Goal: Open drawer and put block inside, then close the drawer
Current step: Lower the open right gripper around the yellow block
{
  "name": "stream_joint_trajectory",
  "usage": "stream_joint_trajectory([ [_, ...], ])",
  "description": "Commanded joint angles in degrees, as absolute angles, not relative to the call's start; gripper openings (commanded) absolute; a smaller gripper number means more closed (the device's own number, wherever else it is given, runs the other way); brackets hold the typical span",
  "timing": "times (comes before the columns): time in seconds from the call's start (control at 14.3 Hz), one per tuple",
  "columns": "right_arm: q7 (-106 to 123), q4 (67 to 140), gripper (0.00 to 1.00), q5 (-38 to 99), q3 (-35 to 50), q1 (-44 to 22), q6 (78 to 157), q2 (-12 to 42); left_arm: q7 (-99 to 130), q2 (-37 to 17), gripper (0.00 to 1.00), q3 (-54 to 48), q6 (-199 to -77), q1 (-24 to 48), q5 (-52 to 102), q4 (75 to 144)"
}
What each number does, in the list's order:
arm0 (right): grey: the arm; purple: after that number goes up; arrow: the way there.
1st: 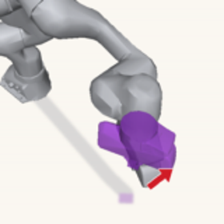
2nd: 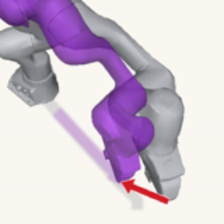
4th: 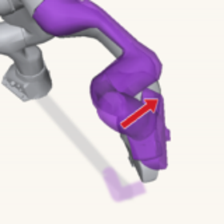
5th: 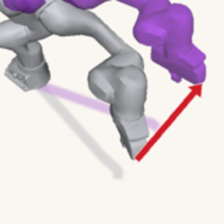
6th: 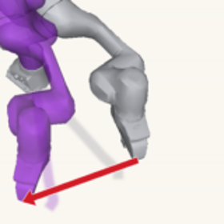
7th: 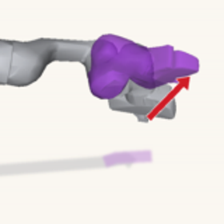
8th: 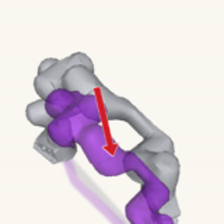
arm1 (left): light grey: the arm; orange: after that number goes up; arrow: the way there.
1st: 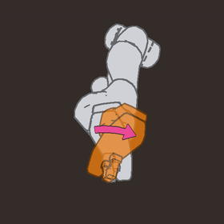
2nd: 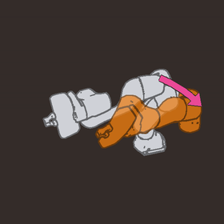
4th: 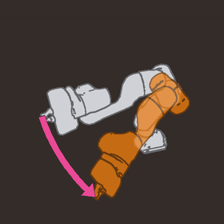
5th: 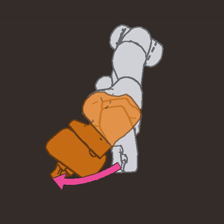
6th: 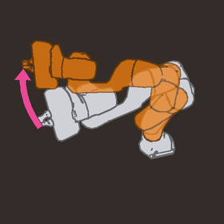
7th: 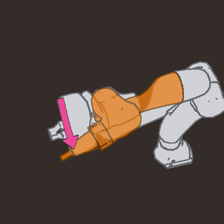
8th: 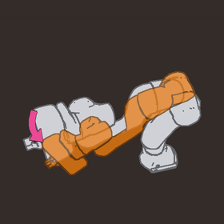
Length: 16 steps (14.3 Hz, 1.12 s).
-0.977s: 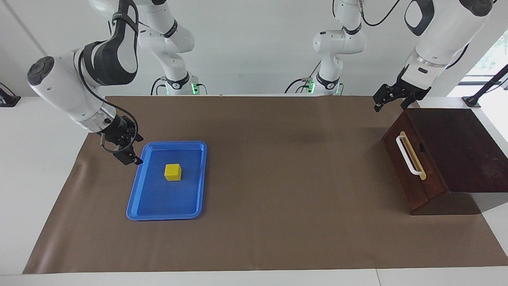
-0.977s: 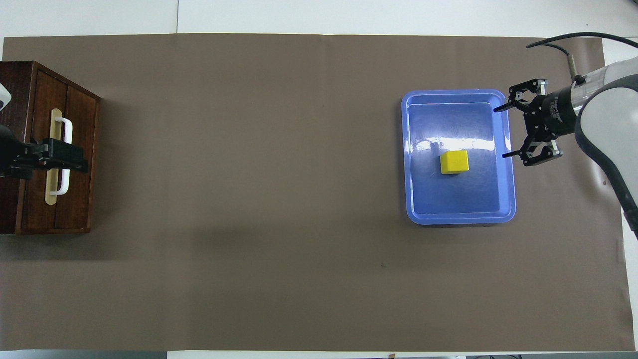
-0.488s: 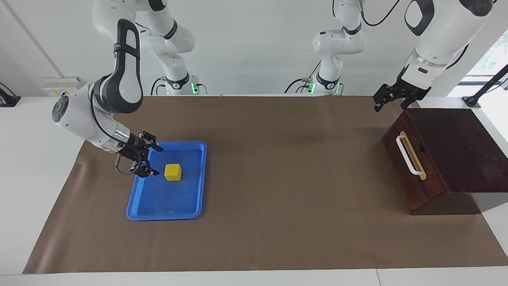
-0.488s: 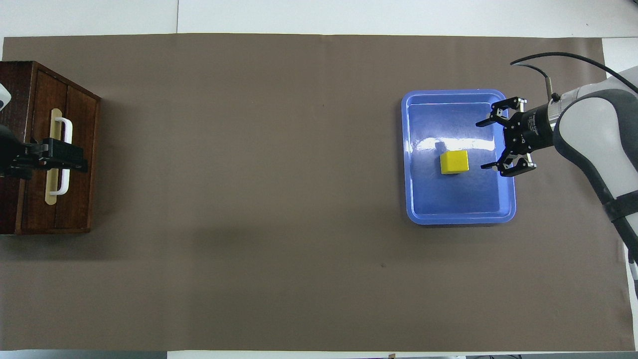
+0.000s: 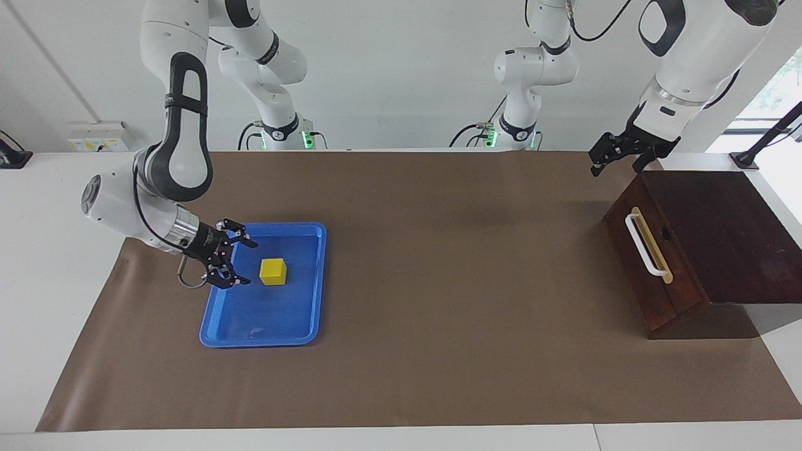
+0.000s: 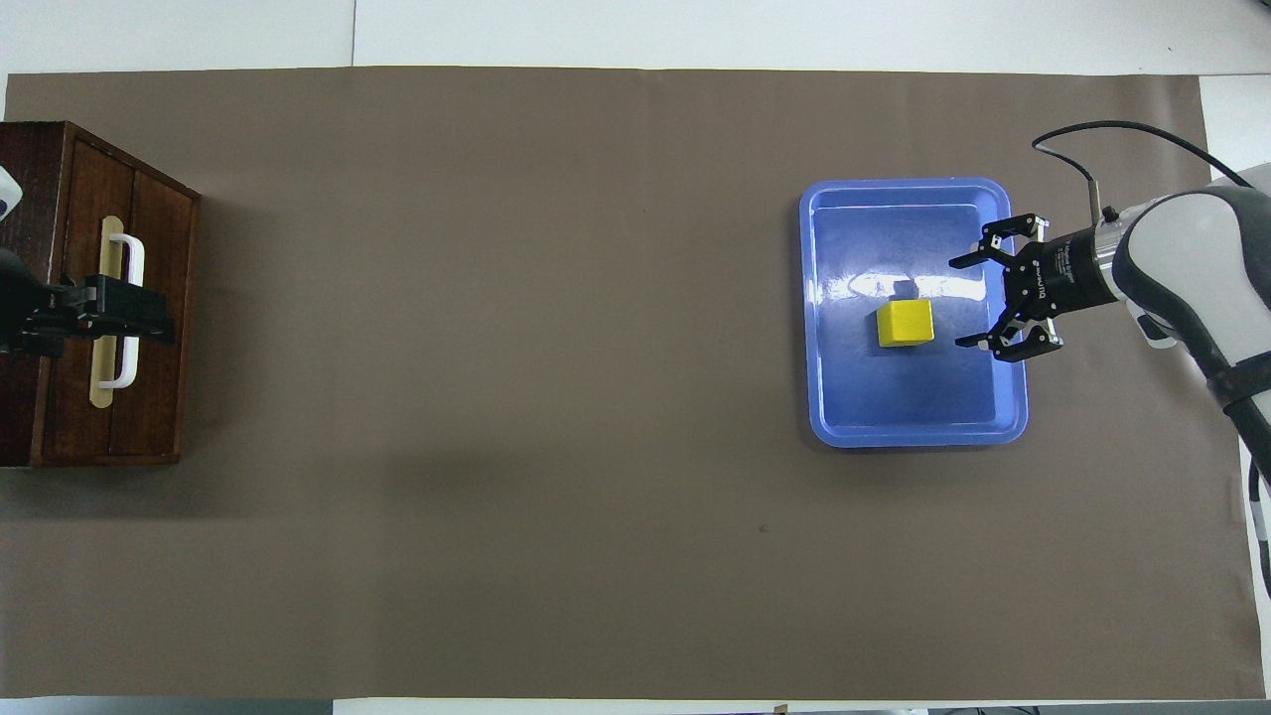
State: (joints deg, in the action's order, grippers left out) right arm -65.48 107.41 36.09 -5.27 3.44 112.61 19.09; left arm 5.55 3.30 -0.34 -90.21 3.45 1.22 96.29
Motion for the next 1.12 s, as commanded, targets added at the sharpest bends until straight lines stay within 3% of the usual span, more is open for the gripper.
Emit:
stream_joint_trajectory([
  [0.0, -59.87, 111.17, 1.0, 39.63, -4.83, 4.13, 117.14, 18.63, 5.62, 4.75, 1.0, -0.09, -90.53, 3.52, 1.23, 97.82],
  [1.05, -54.14, 115.93, 1.0, 42.98, -4.75, 2.81, 123.66, 19.16, 5.62, 4.75, 1.0, -0.09, -90.53, 3.52, 1.23, 97.82],
])
